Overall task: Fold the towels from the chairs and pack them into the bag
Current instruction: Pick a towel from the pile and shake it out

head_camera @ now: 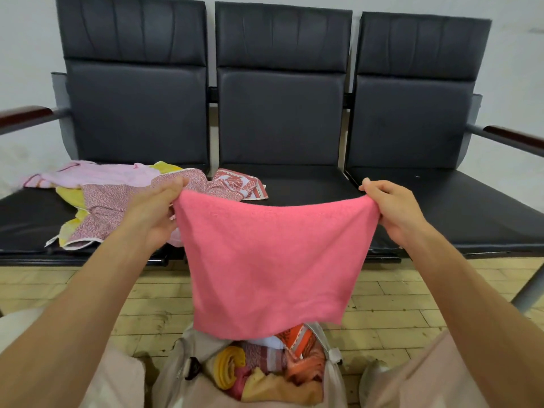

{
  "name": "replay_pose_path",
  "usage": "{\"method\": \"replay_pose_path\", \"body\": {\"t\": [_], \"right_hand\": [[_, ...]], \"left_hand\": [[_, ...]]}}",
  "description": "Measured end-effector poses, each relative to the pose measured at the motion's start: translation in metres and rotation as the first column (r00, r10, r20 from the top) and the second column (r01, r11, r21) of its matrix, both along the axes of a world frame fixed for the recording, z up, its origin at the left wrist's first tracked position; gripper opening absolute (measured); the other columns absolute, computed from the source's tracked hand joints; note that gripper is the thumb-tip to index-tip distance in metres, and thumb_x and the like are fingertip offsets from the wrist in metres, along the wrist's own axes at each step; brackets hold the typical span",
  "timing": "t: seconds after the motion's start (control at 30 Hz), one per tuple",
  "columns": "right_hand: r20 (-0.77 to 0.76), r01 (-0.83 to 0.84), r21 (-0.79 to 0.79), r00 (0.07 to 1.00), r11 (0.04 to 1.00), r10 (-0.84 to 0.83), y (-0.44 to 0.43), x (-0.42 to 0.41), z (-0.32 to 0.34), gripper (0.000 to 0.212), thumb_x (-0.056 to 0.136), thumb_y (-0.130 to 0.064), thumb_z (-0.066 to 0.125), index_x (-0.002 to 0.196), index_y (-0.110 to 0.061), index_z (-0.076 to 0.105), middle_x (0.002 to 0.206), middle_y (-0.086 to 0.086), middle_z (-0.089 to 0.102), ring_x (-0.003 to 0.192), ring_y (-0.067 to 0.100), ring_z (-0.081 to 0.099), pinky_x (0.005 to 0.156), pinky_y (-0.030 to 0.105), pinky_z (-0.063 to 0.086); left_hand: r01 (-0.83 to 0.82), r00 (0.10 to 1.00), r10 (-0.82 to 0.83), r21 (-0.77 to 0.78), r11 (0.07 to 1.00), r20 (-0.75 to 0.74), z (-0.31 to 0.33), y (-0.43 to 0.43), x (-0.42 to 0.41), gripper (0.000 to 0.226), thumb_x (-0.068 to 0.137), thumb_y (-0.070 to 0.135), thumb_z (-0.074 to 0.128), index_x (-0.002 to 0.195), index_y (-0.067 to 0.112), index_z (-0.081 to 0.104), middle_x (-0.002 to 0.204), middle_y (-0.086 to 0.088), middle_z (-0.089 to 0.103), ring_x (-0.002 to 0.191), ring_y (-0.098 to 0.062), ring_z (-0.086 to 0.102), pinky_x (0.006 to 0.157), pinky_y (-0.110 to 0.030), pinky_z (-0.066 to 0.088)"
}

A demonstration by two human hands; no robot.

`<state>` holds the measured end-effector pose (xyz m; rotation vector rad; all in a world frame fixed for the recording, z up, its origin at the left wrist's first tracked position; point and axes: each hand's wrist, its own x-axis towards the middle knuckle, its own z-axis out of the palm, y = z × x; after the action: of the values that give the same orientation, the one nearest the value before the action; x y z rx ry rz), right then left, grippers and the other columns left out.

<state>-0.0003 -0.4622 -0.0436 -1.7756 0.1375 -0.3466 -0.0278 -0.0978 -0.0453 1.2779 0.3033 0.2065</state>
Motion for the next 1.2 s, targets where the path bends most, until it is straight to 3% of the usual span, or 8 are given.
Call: {"method": "replay_pose_path", "body": {"t": [0.13, 0.27, 0.4, 0.5, 0.77, 0.93, 1.07, 1.2], "right_hand": [[0.004, -0.075, 0.093, 0.997, 0.993, 0.075, -0.001, -0.004, 0.005, 0.016, 0.088, -0.029, 0.070, 0.097, -0.015, 0.074, 0.105, -0.002, 0.067, 0.104, 0.014, 0.061, 0.088, 0.032, 0.052], [-0.060, -0.154, -0.334, 0.988, 0.930, 0.142, -0.002, -0.007, 0.007, 0.046, 0.070, -0.013, 0.085, 0.113, -0.016, 0.072, 0.119, -0.002, 0.062, 0.111, 0.016, 0.056, 0.095, 0.033, 0.048], [0.061, 0.013, -0.771, 0.997, 0.637, 0.054, 0.003, -0.004, 0.003, 0.029, 0.083, -0.002, 0.071, 0.111, -0.009, 0.073, 0.101, 0.005, 0.063, 0.101, 0.022, 0.060, 0.076, 0.017, 0.041], [0.173, 0.121, -0.802, 0.984, 0.585, 0.034, 0.002, 0.001, -0.005, 0.023, 0.092, 0.001, 0.054, 0.103, -0.005, 0.074, 0.091, 0.008, 0.053, 0.086, 0.020, 0.048, 0.066, 0.016, 0.036], [0.020, -0.090, -0.405, 0.994, 0.910, 0.107, 0.012, -0.003, -0.004, 0.025, 0.103, -0.022, 0.042, 0.095, -0.007, 0.060, 0.090, 0.003, 0.058, 0.079, 0.014, 0.053, 0.071, 0.032, 0.045], [-0.292, -0.438, -0.246, 0.884, 0.865, 0.365, 0.011, -0.007, -0.008, 0.024, 0.102, -0.022, 0.047, 0.105, -0.004, 0.063, 0.090, 0.005, 0.062, 0.081, 0.019, 0.057, 0.066, 0.031, 0.047], [-0.389, -0.608, -0.029, 0.738, 0.794, 0.551, 0.009, -0.014, -0.002, 0.024, 0.100, -0.019, 0.051, 0.113, -0.006, 0.067, 0.102, 0.009, 0.071, 0.092, 0.021, 0.067, 0.080, 0.035, 0.052], [-0.200, -0.515, 0.121, 0.825, 0.849, 0.529, 0.005, -0.016, 0.011, 0.025, 0.101, -0.015, 0.047, 0.114, -0.012, 0.068, 0.109, 0.007, 0.073, 0.099, 0.020, 0.069, 0.080, 0.031, 0.058]], "left_hand": [[0.089, 0.995, -0.090, -0.035, 0.995, -0.049, -0.001, -0.007, -0.002, 0.011, 0.090, 0.013, 0.064, 0.100, 0.016, 0.068, 0.094, -0.002, 0.064, 0.084, -0.014, 0.056, 0.074, -0.030, 0.047], [0.093, 0.994, -0.109, 0.340, 0.936, 0.028, -0.004, -0.004, -0.001, 0.035, 0.082, -0.008, 0.065, 0.104, 0.019, 0.071, 0.113, -0.012, 0.062, 0.094, -0.021, 0.056, 0.072, -0.031, 0.048], [-0.150, 0.981, -0.055, 0.913, 0.380, 0.184, -0.006, -0.010, -0.005, 0.024, 0.089, -0.002, 0.059, 0.104, 0.009, 0.073, 0.101, -0.012, 0.070, 0.097, -0.029, 0.063, 0.078, -0.032, 0.047], [-0.253, 0.963, -0.032, 0.937, 0.240, 0.268, -0.010, -0.007, -0.001, 0.023, 0.094, 0.006, 0.055, 0.074, 0.009, 0.067, 0.076, -0.016, 0.059, 0.066, -0.027, 0.054, 0.057, -0.031, 0.034], [-0.271, 0.950, 0.063, 0.707, 0.653, 0.305, -0.006, -0.019, -0.004, 0.037, 0.100, 0.027, 0.046, 0.067, 0.011, 0.039, 0.067, 0.001, 0.038, 0.061, -0.012, 0.033, 0.057, -0.031, 0.027], [-0.032, 0.994, -0.011, 0.389, 0.921, 0.107, -0.007, -0.029, 0.002, 0.022, 0.100, 0.029, 0.047, 0.097, 0.013, 0.062, 0.094, -0.004, 0.062, 0.082, -0.014, 0.056, 0.070, -0.028, 0.043], [0.159, 0.987, -0.162, 0.154, 0.975, 0.001, -0.001, -0.034, -0.001, 0.018, 0.099, 0.027, 0.052, 0.089, 0.018, 0.064, 0.070, 0.005, 0.069, 0.060, -0.004, 0.064, 0.049, -0.016, 0.049], [0.230, 0.973, -0.229, -0.057, 0.972, 0.024, 0.006, -0.019, -0.003, 0.025, 0.095, 0.034, 0.056, 0.080, 0.017, 0.066, 0.065, 0.004, 0.065, 0.059, -0.008, 0.061, 0.063, -0.025, 0.052]]}}
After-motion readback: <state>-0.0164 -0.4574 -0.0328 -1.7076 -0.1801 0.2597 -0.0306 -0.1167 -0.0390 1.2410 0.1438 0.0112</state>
